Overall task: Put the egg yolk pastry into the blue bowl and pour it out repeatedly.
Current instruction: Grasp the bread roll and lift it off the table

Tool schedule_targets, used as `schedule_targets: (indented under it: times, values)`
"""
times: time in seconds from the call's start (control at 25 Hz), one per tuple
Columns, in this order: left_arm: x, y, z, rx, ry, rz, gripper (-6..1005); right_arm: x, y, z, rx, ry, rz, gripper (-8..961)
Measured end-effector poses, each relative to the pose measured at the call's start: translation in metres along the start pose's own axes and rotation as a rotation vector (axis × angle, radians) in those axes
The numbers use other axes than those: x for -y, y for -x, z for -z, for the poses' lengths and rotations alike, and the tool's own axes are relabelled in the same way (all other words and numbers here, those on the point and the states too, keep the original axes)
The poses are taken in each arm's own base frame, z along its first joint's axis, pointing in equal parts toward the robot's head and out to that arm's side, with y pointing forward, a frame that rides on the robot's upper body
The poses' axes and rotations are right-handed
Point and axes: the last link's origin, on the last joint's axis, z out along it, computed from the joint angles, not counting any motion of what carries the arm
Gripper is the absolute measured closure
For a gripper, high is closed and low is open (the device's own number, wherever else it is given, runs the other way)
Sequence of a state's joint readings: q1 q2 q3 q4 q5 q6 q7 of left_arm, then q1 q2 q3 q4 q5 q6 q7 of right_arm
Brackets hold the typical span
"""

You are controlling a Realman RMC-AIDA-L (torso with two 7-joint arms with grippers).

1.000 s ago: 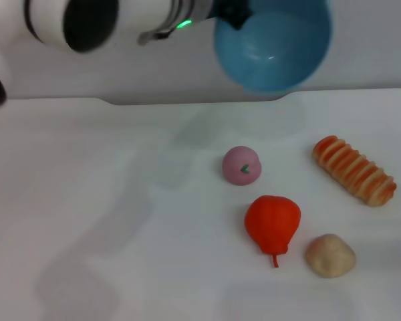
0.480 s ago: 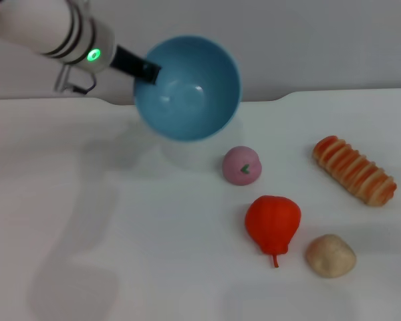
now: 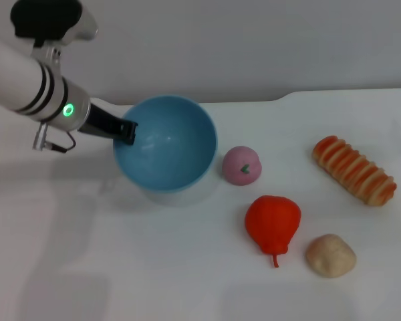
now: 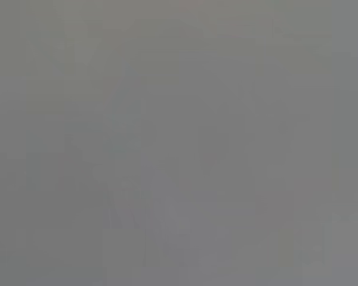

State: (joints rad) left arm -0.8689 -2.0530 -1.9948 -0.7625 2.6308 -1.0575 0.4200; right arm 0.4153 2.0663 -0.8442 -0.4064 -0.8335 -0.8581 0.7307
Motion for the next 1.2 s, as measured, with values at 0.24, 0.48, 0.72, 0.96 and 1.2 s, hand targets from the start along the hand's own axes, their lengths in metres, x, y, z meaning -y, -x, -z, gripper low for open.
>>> schedule_targets:
  times: [0.24,0.48,0.72,0.96,1.2]
  values:
    - [0.007,0.016,-0.007,-0.004,0.022,0.073,1001,-0.019,0.013,-0.021,-0.175,0.137,-0.019,511]
    - [0.011,0.02,-0.01,-0.049,0.032,0.119,1000,-0.038,0.029,-0.033,-0.332,0.23,-0.045,513]
    - [0.012,0.021,-0.015,-0.056,0.022,0.122,1000,-0.049,0.05,-0.037,-0.46,0.321,-0.173,515]
    - [0.012,0.019,-0.016,-0.071,0.008,0.106,1001,-0.05,0.073,-0.031,-0.658,0.388,-0.311,516]
    - [0.012,0.018,-0.017,-0.08,0.001,0.1,1001,-0.047,0.079,-0.021,-0.892,0.358,-0.396,518]
